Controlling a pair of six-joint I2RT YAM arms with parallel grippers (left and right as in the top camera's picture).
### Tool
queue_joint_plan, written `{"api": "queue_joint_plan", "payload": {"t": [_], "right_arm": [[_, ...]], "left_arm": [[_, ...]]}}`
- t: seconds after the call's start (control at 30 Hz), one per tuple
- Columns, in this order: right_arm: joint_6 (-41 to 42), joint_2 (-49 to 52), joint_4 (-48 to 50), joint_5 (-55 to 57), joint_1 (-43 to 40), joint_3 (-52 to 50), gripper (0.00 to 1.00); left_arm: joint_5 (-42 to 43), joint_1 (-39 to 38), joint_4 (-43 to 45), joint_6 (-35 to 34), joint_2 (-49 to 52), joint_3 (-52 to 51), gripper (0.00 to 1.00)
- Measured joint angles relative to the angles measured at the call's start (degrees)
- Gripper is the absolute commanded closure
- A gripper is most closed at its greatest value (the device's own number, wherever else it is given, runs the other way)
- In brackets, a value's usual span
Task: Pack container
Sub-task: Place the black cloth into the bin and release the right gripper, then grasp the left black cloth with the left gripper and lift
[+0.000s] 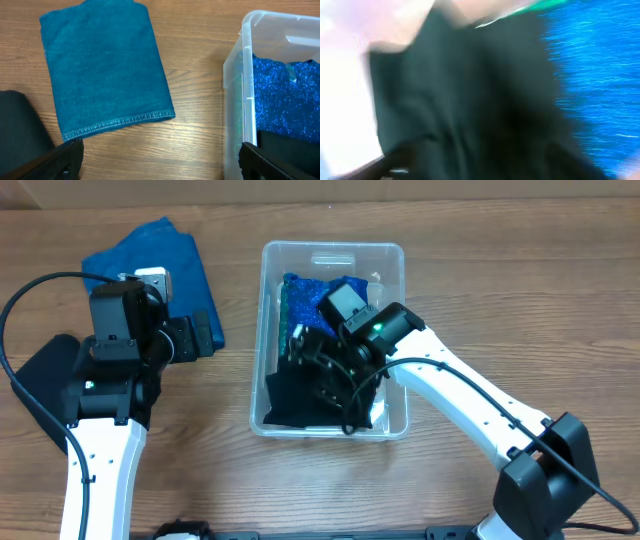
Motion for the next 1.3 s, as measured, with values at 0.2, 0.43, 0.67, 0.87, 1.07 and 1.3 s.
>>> {"api": "queue_joint_plan", "payload": {"t": [0.2,0.43,0.67,0.87,1.07,1.3], "right_arm": [[12.68,-0.42,6.51,17.09,-3.43,0.07,0.02],[21.33,-8.96,5.77,14.97,-3.48,0.04,0.00],[30.40,-21.53,-0.28,13.07,-30.12,0.61,0.00],[31.71,-19.28,-1.99,6.25,-36.96,0.59,0.00],[31.80,-16.04,-2.32,5.42,-36.96,0.59,0.00],[31.78,-14.27,-2.82,5.07,-36.96,0.59,0.00]], "left_arm": [[0.02,0.00,-0.92,0.00,0.00,0.00,0.00],[-0.48,0.00,-2.03,-0.02,0.02,0.00,0.00],[1.11,26.97,-7.30,-7.45,0.02,1.07,0.00],[6.03,54.21,-2.23,-12.09,13.66,1.57,0.00],[14.21,57.07,3.45,-4.57,31.52,1.60,0.01],[22.64,57.13,7.23,2.14,39.80,1.60,0.00]]}}
